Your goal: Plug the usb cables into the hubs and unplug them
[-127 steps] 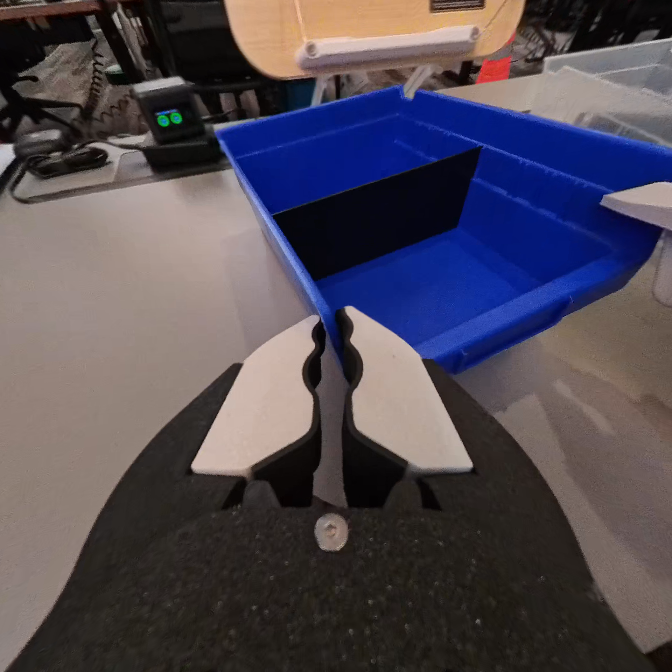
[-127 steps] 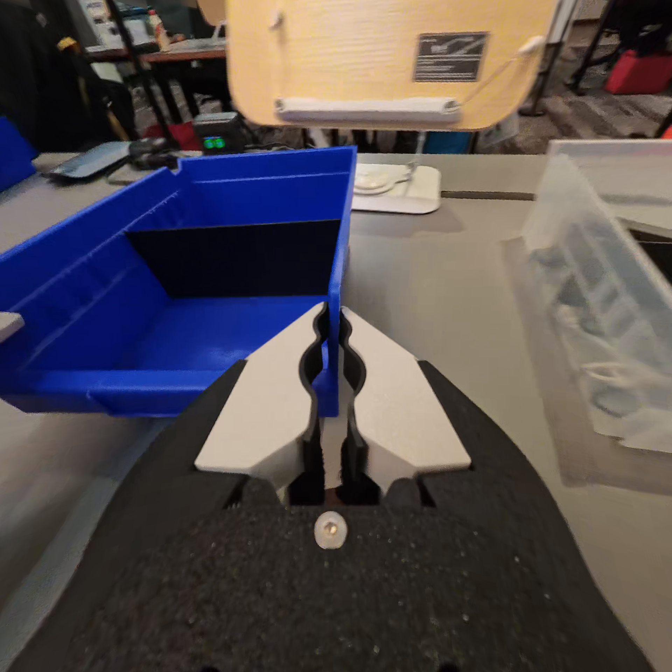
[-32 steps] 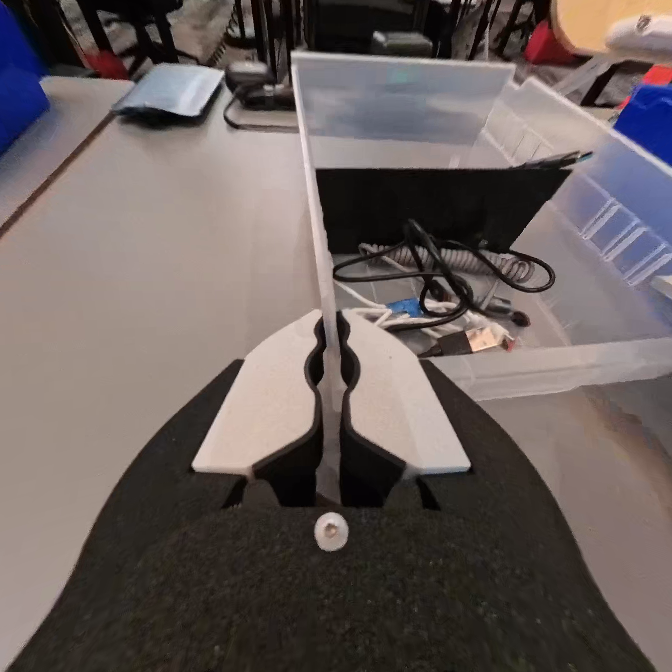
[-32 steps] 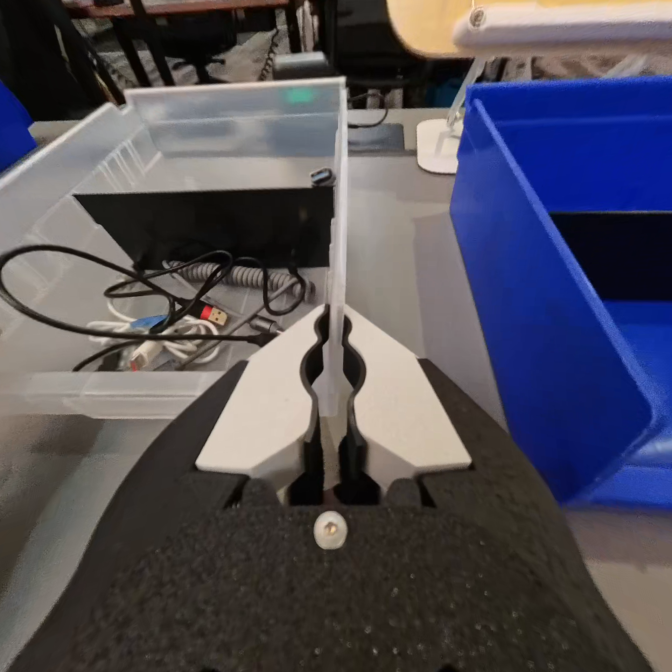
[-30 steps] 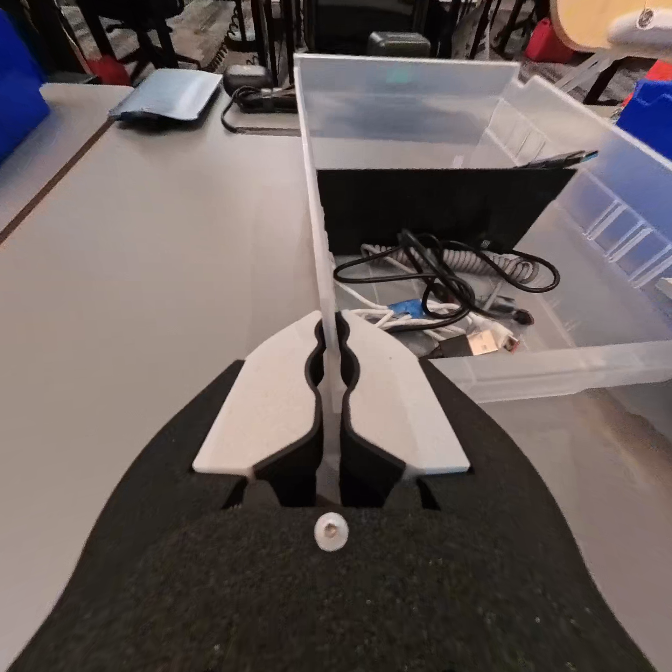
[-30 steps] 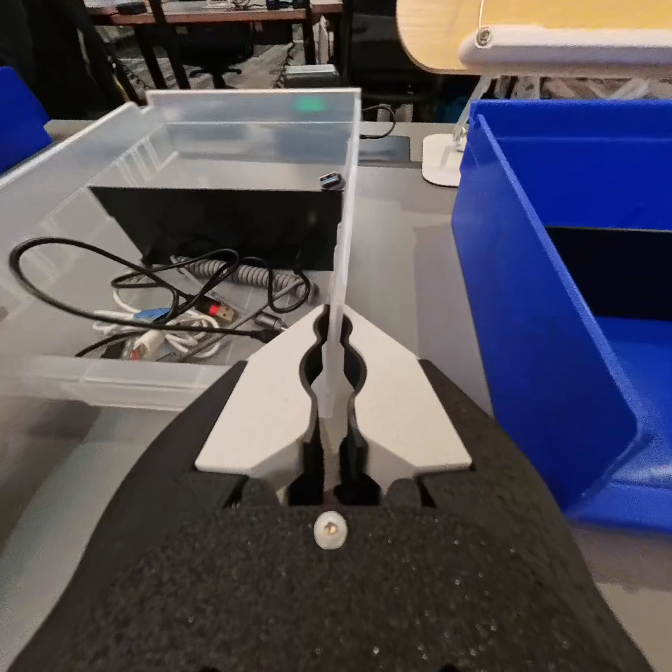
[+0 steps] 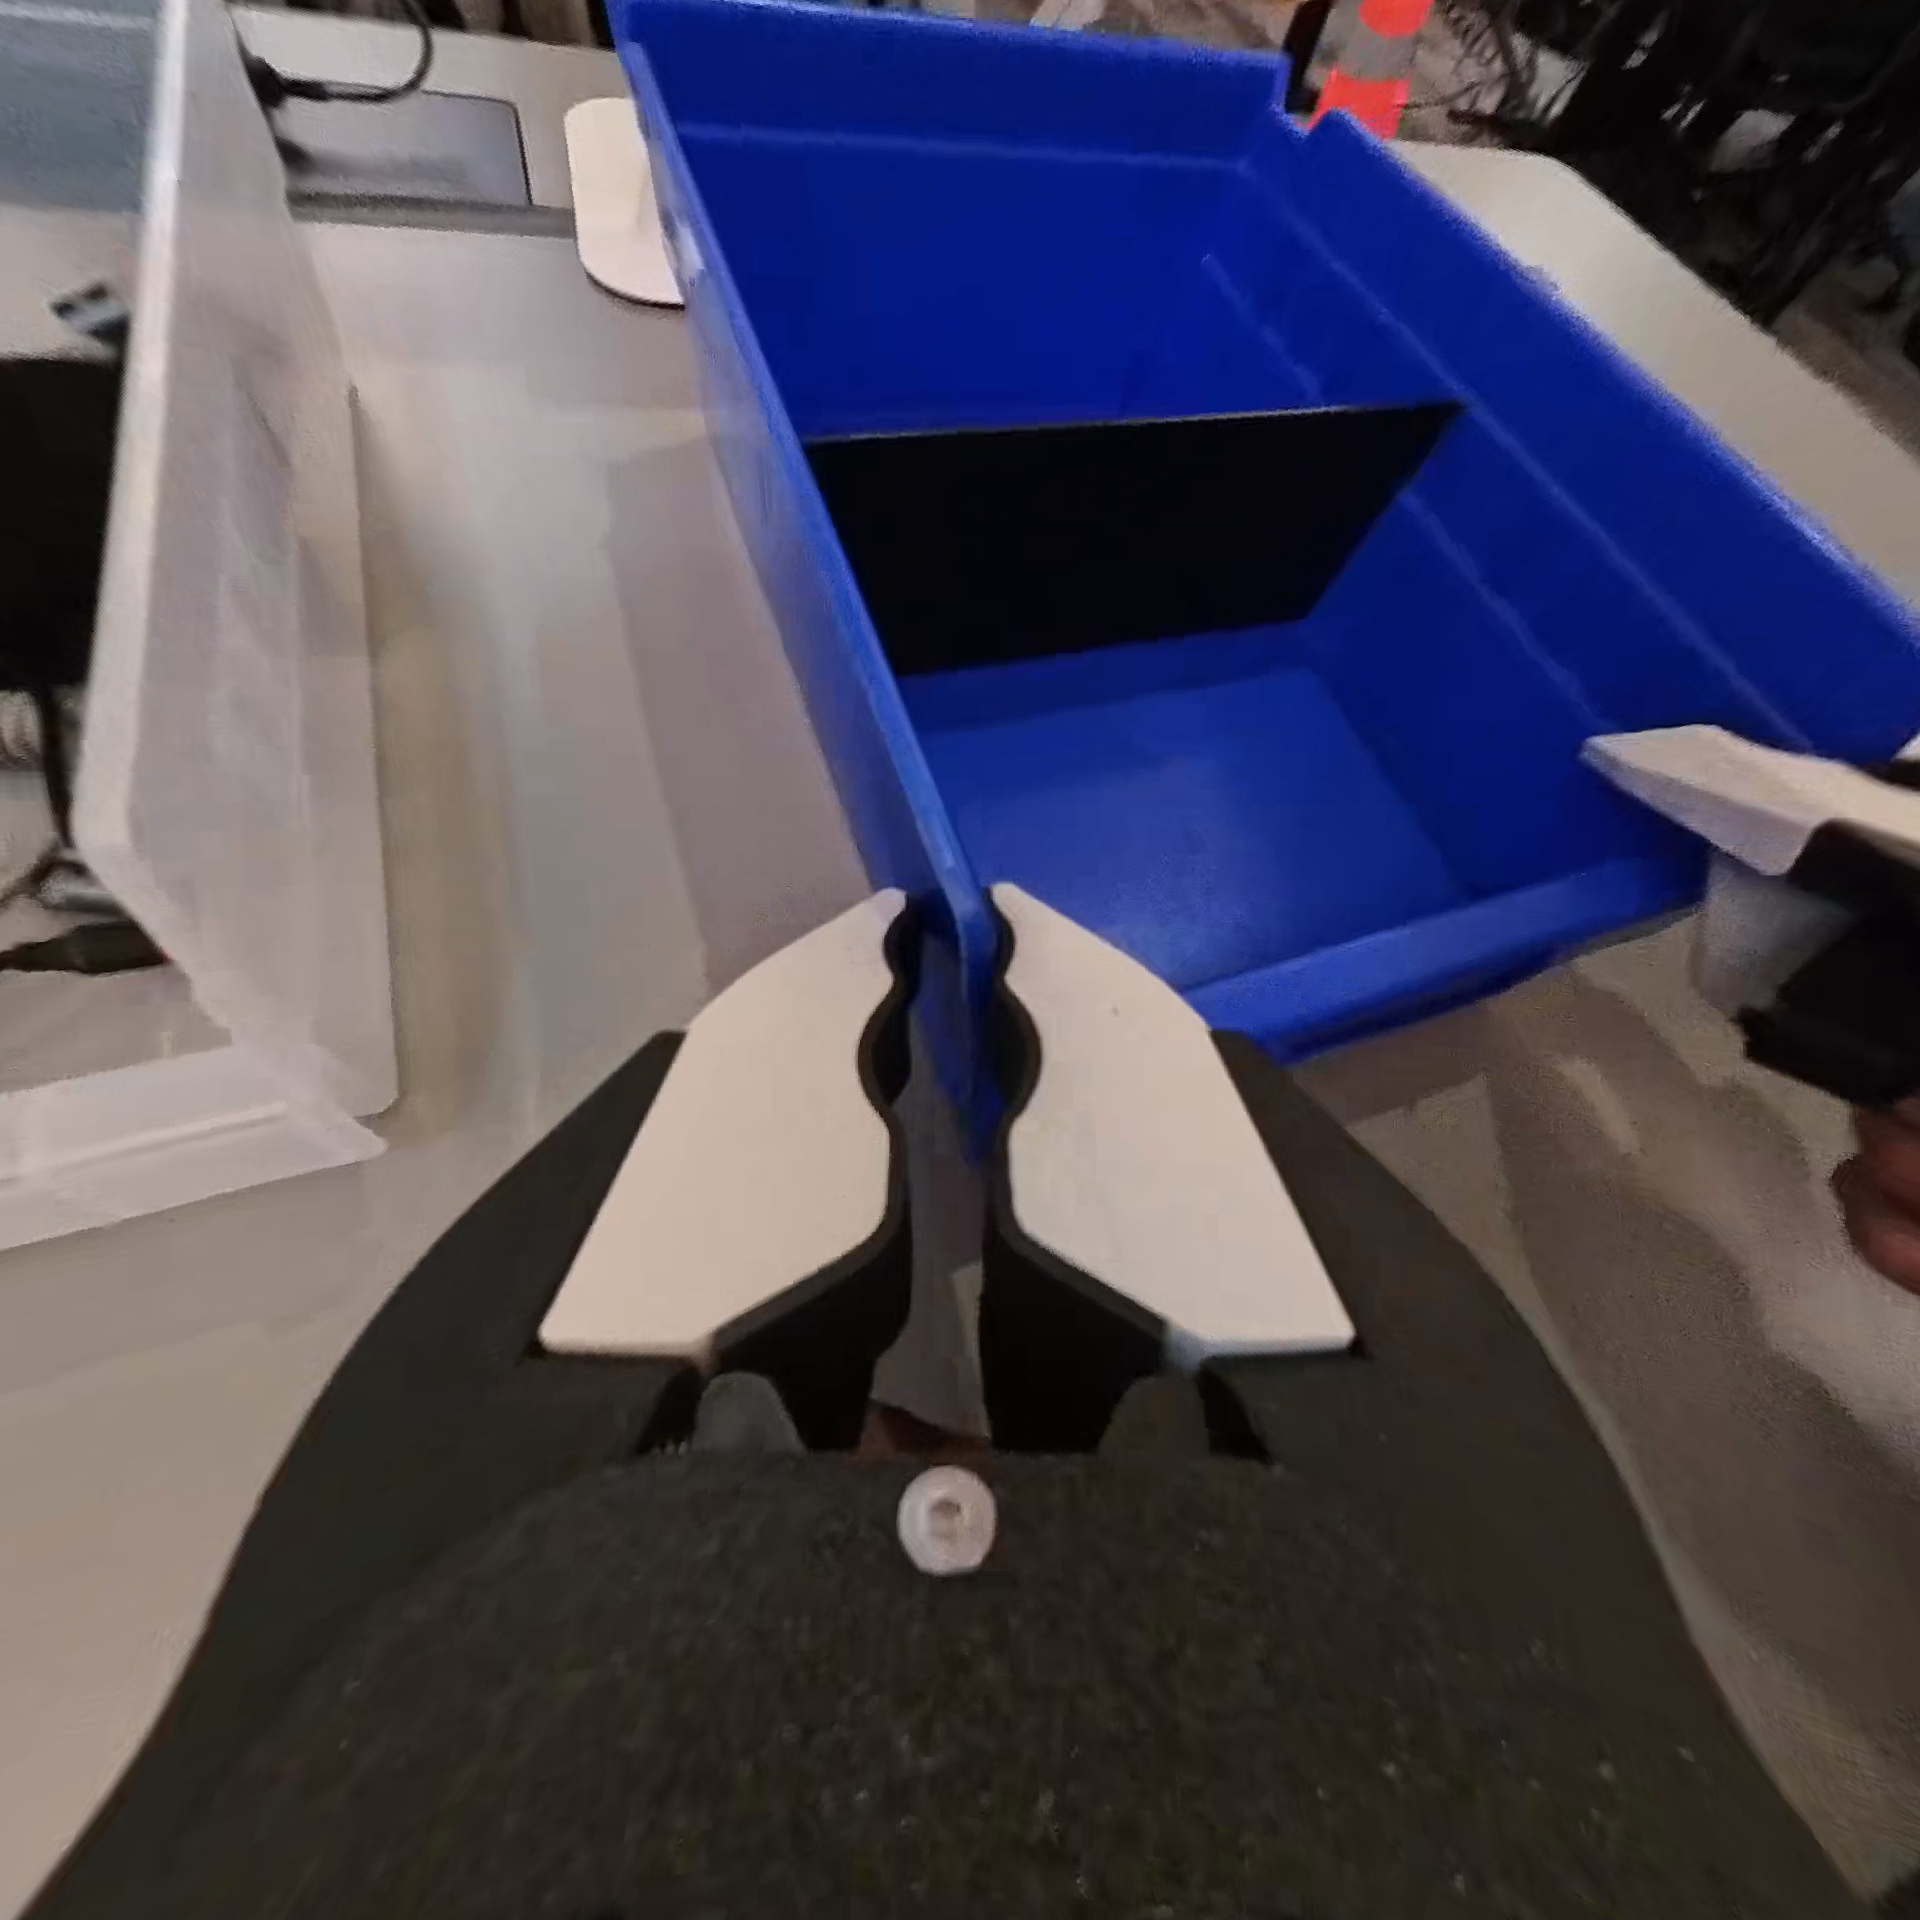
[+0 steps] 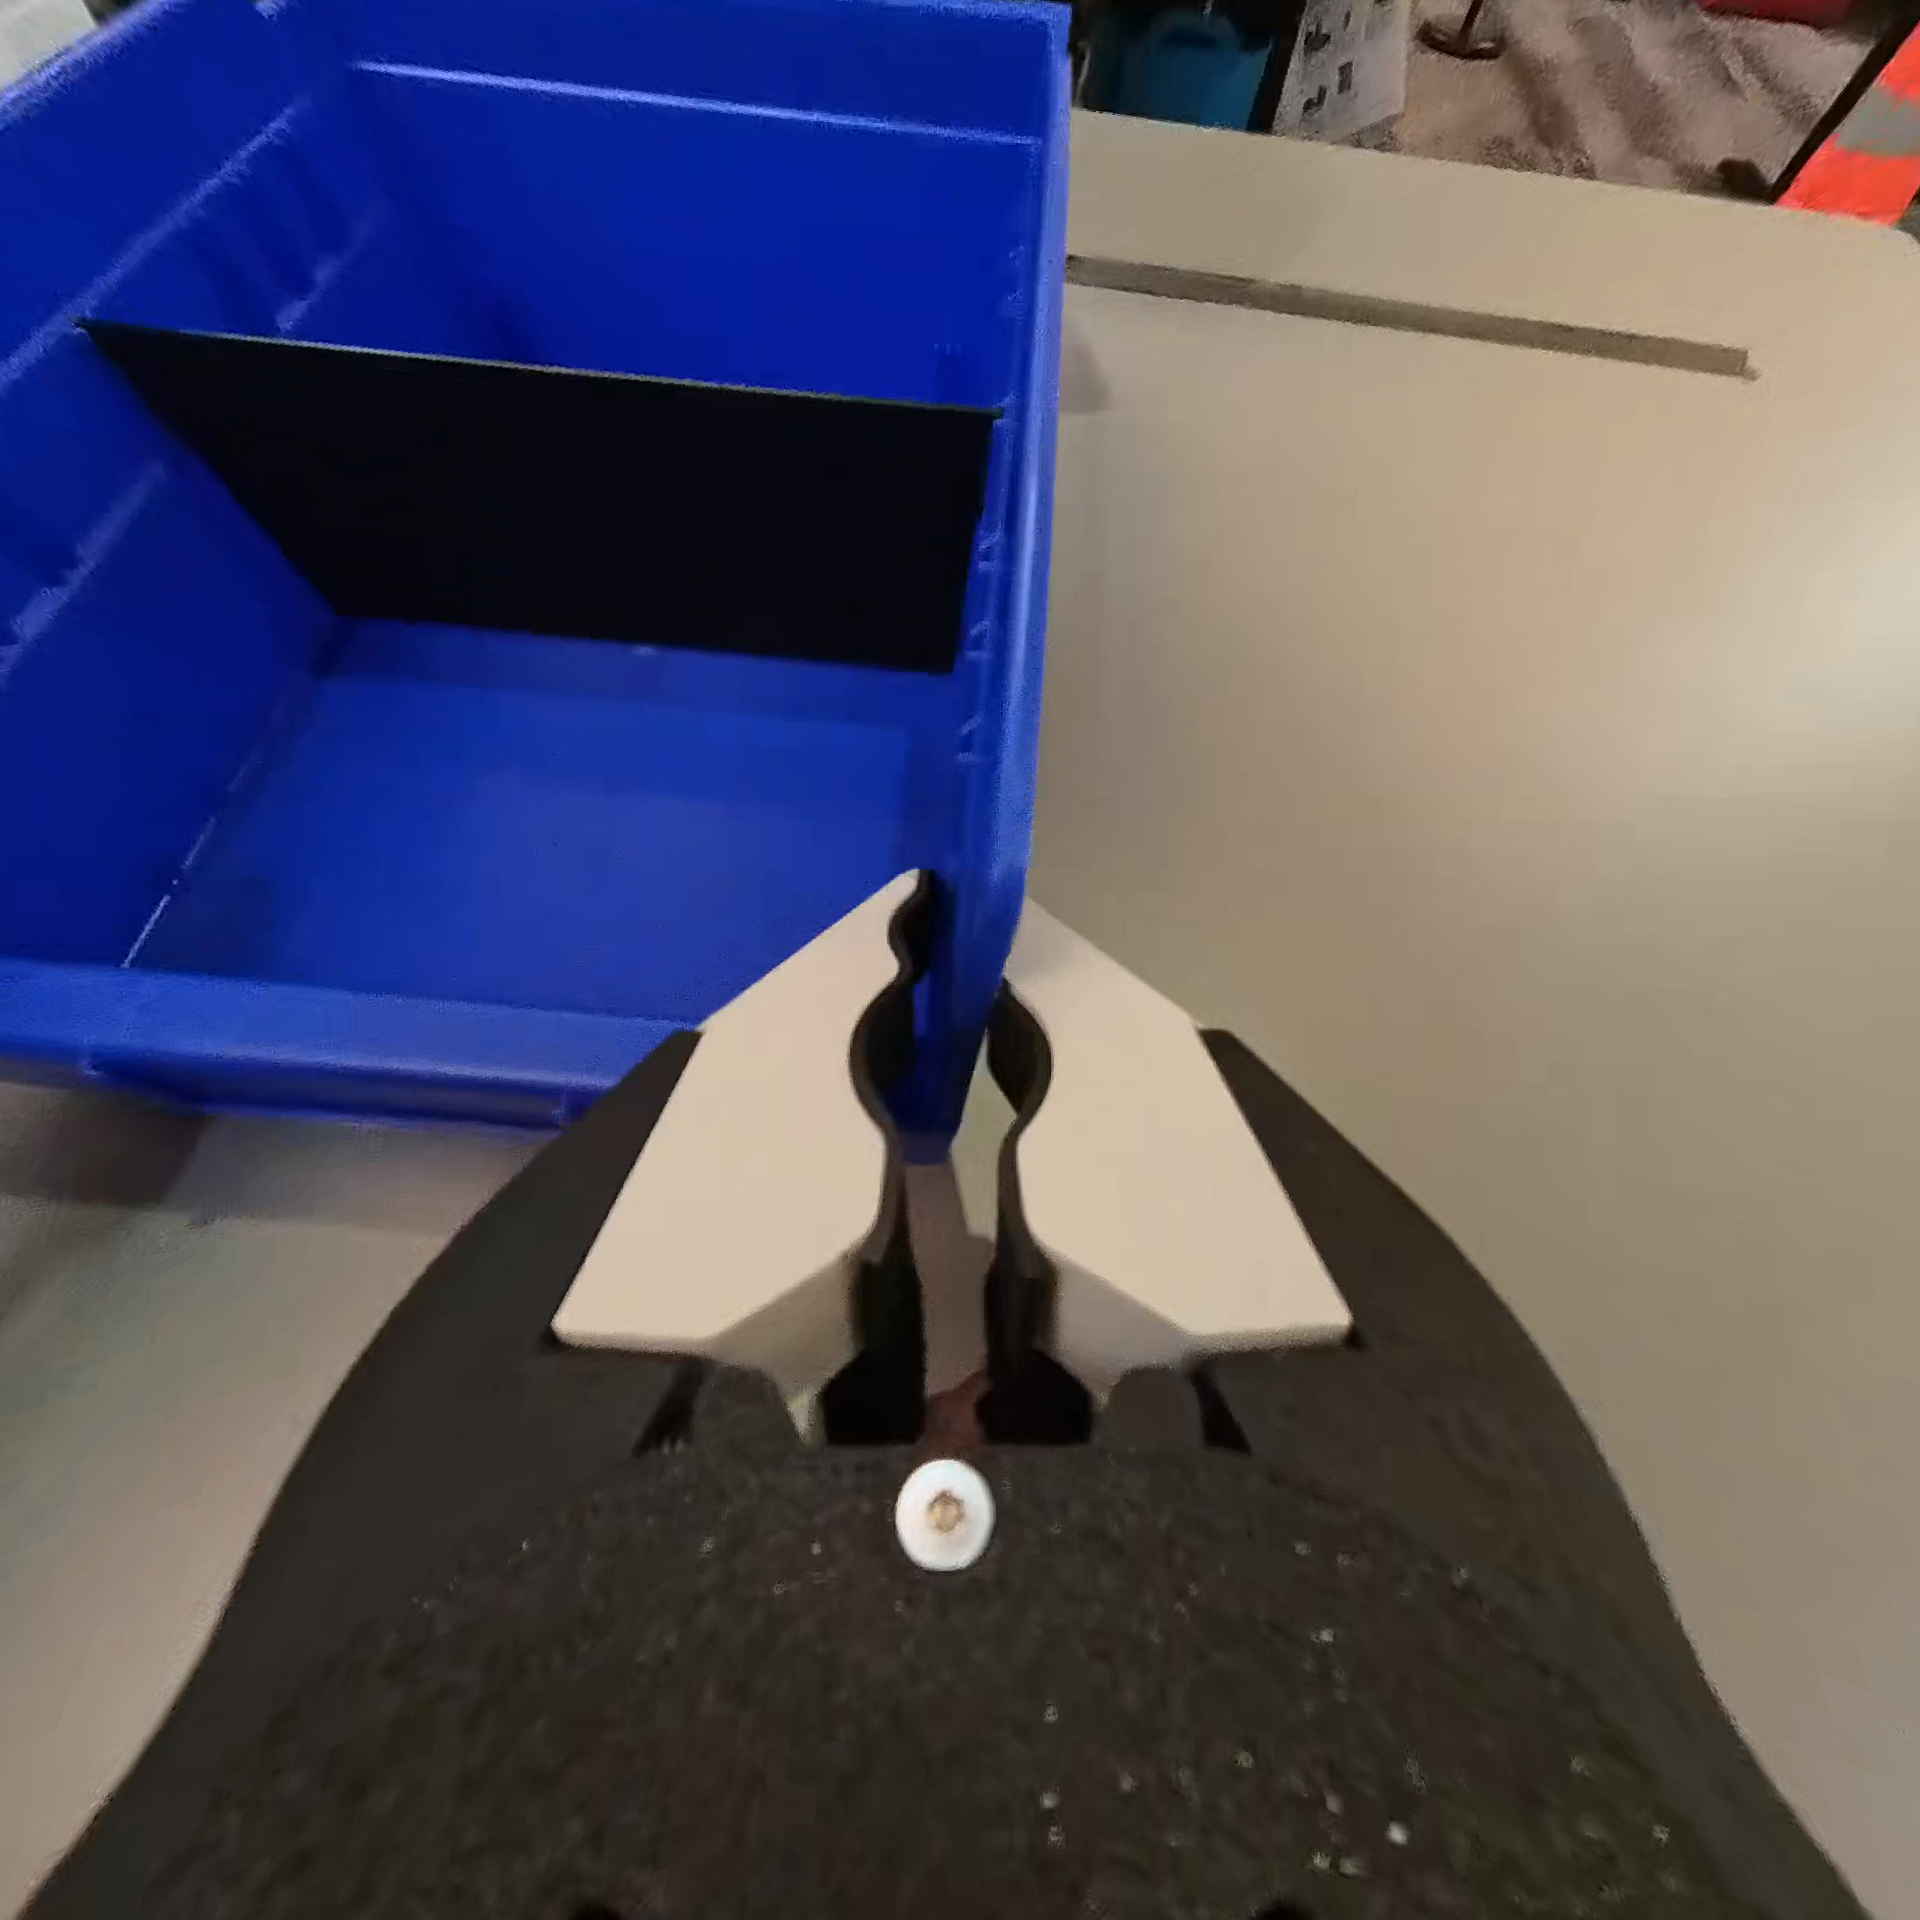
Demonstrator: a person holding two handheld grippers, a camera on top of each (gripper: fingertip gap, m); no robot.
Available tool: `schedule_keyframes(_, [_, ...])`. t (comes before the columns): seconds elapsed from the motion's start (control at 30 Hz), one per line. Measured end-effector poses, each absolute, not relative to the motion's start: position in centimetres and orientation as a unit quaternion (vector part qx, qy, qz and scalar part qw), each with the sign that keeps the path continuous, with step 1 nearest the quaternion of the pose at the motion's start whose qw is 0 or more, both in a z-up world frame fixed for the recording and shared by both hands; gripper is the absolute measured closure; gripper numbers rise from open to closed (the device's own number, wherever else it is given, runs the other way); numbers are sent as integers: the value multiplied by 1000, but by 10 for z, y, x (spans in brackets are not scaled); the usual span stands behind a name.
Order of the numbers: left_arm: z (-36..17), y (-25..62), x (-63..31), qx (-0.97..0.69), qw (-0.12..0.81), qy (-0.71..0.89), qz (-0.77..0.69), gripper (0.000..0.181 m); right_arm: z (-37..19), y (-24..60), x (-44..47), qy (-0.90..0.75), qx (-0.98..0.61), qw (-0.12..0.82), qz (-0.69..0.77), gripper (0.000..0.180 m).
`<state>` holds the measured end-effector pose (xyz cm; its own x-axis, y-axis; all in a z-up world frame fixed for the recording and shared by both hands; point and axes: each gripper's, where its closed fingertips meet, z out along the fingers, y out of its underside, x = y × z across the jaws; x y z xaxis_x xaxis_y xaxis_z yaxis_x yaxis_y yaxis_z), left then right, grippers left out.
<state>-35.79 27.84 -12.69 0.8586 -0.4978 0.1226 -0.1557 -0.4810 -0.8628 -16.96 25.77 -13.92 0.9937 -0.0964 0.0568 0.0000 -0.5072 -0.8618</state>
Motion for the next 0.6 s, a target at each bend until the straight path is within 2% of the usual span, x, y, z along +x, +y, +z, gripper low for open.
schedule_keyframes(0.1, [-110,275,-337,-810,522,228,-139,174,-119,249,-149,49,-848,525,-52,176])
schedule_keyframes(0.33, [-87,265,-203,-758,543,302,-201,174,-82,210,-22,106,-810,562,-127,179])
schedule_keyframes(0.47, [-101,262,-118,-755,524,326,-220,173,-85,197,59,108,-817,541,-166,178])
schedule_keyframes(0.6, [-117,254,-71,-750,524,349,-203,171,-108,201,111,94,-827,536,-139,179])
